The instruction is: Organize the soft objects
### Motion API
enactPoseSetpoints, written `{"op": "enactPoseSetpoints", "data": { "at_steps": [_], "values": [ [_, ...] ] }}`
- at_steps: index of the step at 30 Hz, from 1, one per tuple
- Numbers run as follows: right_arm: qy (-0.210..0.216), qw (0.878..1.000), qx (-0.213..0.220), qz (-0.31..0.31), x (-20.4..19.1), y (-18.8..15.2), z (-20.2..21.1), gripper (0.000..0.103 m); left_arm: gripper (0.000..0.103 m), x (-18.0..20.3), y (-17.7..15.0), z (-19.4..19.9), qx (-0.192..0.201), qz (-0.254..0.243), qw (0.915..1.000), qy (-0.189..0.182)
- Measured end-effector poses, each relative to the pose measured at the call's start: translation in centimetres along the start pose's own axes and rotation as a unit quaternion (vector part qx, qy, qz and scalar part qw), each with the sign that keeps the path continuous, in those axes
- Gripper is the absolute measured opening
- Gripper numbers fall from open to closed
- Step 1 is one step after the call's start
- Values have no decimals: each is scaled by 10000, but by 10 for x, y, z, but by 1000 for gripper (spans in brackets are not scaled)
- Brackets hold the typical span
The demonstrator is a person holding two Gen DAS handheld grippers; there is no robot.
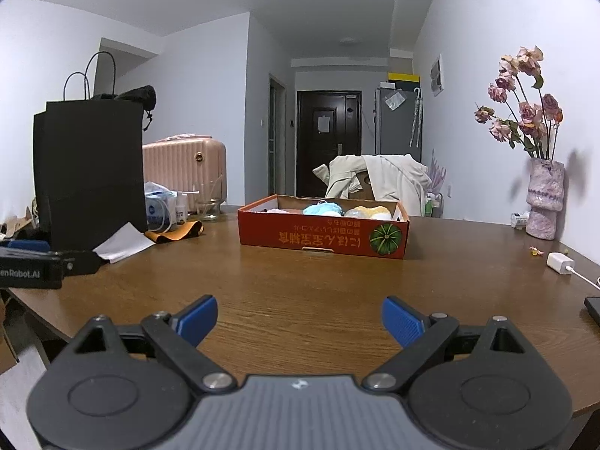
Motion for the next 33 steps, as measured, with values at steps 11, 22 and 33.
{"op": "enactPoseSetpoints", "data": {
  "at_steps": [11,22,33],
  "values": [
    [-209,9993,279,-120,11,5,5,96,103,0,3,1,39,-7,10000,-9],
    [-205,9994,261,-72,7,2,5,96,103,3,3,1,31,-38,10000,-58],
    [-218,9992,296,-141,10,2,8,96,103,6,1,1,20,-56,9999,-102]
  ]
}}
Point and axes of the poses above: each gripper's, at about its wrist camera, not at the fingertips, and z roughly against the way its jaws point, x to its right, y to its top, the point moved 9 cm from there along -z, roughly the way its jaws point, and after that the axes turned 8 degrees about y, right-handed, at the moved point
